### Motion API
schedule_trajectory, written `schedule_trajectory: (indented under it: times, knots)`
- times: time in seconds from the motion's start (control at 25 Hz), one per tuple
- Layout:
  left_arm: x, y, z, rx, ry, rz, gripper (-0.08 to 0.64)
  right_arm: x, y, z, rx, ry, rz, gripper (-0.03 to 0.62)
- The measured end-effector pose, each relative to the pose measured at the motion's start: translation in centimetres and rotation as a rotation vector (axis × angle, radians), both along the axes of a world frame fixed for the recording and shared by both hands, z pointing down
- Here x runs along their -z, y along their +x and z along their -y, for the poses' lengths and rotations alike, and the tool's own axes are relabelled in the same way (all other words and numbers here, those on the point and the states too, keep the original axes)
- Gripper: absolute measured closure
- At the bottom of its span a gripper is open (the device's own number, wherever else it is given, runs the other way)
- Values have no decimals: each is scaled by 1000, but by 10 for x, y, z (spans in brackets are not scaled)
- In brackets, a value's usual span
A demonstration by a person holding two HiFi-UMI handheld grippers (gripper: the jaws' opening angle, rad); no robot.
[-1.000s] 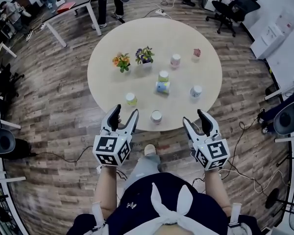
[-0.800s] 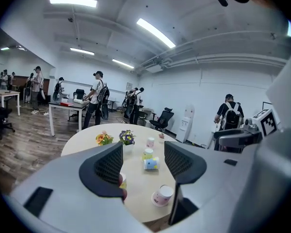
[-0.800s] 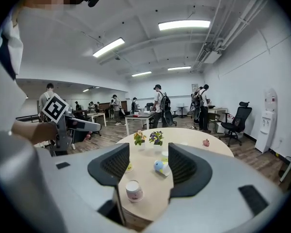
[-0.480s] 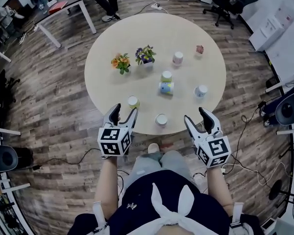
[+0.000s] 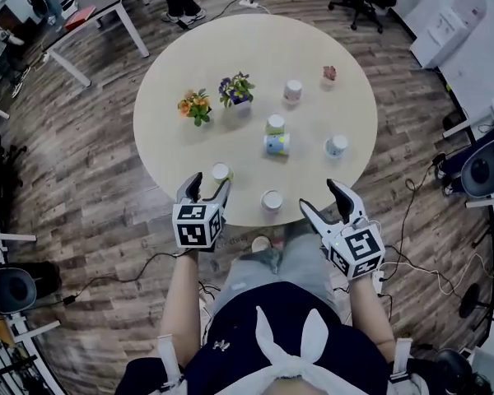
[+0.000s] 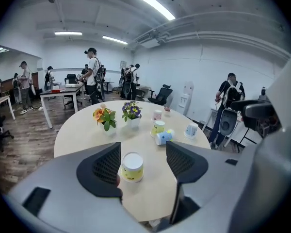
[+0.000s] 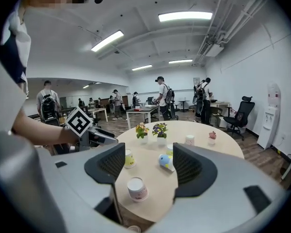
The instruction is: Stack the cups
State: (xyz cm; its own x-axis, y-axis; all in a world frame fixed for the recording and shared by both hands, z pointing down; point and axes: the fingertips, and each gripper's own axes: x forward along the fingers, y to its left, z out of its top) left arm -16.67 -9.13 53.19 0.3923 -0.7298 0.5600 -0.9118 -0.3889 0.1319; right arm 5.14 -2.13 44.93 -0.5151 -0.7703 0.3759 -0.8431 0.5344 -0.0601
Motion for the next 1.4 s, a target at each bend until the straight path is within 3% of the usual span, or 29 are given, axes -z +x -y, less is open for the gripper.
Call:
schedule_trajectory:
  times: [0.2,0.56,1.08,1.4]
  knots:
    - [-30,4,6,-60,-48,107,264,-14,-14,2,56,-46,-7,281]
    - [-76,5,13,-106,-147,196,255,-45,-42,3,165,-123,-54,262]
    - [-104,0,35,-66,-191,191,255,-128,-71,-5,293,-297,-160,242]
    - [-112,3,38,-36,-217,167,256,-165,-81,1,280,-375,-198,245]
